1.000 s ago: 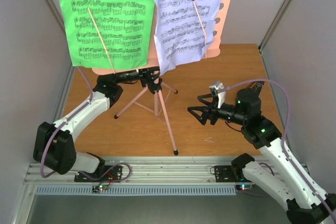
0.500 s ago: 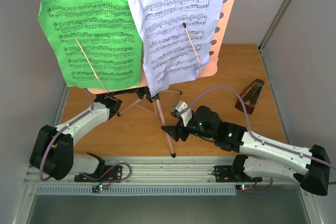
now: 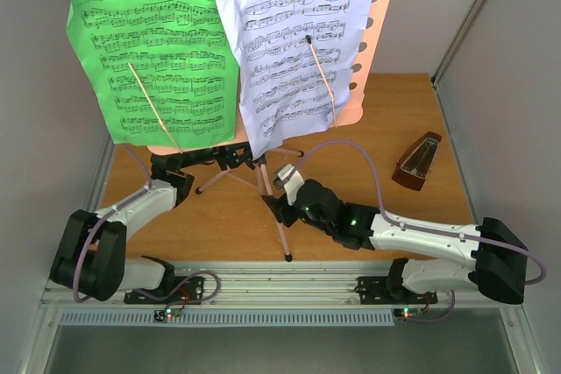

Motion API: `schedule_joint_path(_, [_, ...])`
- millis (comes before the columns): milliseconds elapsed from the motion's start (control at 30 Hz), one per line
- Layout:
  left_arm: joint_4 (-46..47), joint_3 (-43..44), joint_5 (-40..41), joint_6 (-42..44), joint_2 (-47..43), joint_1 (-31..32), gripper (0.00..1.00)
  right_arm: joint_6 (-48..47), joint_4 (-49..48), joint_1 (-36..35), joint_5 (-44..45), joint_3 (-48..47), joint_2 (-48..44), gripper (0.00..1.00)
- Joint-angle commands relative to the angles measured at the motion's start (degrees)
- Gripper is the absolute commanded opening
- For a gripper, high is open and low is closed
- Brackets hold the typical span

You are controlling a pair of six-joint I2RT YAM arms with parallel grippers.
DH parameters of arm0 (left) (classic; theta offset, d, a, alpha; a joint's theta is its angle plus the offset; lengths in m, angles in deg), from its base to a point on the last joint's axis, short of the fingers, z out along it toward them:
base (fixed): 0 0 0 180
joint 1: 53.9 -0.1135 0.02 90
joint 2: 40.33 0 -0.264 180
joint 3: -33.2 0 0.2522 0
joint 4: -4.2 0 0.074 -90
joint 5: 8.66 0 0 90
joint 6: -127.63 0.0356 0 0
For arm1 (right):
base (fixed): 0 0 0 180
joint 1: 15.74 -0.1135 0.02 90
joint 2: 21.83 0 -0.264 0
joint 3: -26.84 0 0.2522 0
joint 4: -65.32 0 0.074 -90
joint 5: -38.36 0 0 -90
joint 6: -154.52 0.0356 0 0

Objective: Pack up the instrument practice props

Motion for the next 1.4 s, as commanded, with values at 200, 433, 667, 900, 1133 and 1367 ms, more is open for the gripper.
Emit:
schedule_joint_path(200, [-2.55, -6.35, 13.49, 3.90, -7.60, -3.91, 0.70, 5.52, -5.51, -2.22, 10.52, -5.85, 5.69, 0.44])
schedule_joint_path(433, [-22.58, -10.33, 32.08, 13.95, -20.49, -4.64, 0.73, 10.80, -5.40, -3.53, 18.23, -6.80, 8.60, 0.12])
schedule_joint_path(667, [-39.70, -11.51, 44.35, 18.88, -30.22, -4.72, 0.74, 17.74, 2.71, -3.49, 26.41, -11.04, 11.04, 0.01])
schedule_joint_path(900, [-46.34, -12.19, 45.69, 11.68, -35.27, -4.68, 0.73, 25.34, 12.04, -2.45, 34.19, -17.55, 15.32, 0.01])
schedule_joint_path(1133, [-53.90, -11.54, 47.44, 9.22, -39.82, -4.71, 0.73, 27.61, 15.70, 1.43, 35.11, -21.16, 18.97, 0.01])
schedule_joint_path(1367, [-64.53, -9.72, 53.19, 9.47, -45.22, -4.74, 0.75, 28.24, 16.61, 5.72, 36.27, -21.69, 21.12, 0.01])
